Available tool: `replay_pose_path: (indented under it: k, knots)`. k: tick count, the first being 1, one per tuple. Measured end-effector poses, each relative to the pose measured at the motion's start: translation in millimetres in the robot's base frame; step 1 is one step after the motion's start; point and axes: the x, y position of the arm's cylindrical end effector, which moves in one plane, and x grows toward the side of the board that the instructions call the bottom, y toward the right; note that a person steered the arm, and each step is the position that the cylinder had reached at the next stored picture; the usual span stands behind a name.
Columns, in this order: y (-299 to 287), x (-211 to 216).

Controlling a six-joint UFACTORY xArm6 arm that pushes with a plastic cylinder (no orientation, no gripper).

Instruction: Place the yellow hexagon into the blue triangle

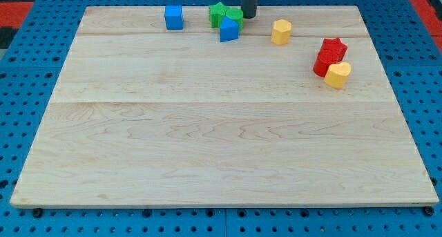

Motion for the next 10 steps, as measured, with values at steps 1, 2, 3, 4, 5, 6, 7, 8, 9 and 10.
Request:
replay_pose_path:
  k: [1, 2, 3, 4, 5, 6, 7, 8, 9, 10]
  knots:
    - [-13.6, -2.0]
    - [-21.9, -2.0]
    - [-9.0, 0.3]
    - [26.7, 0.2]
    - [51.4, 13.1]
    - [65.5, 21.8]
    - [95.7, 22.0]
    - [107.3, 31.4]
    - [97.8, 35.3]
    - [88.9, 41.2]
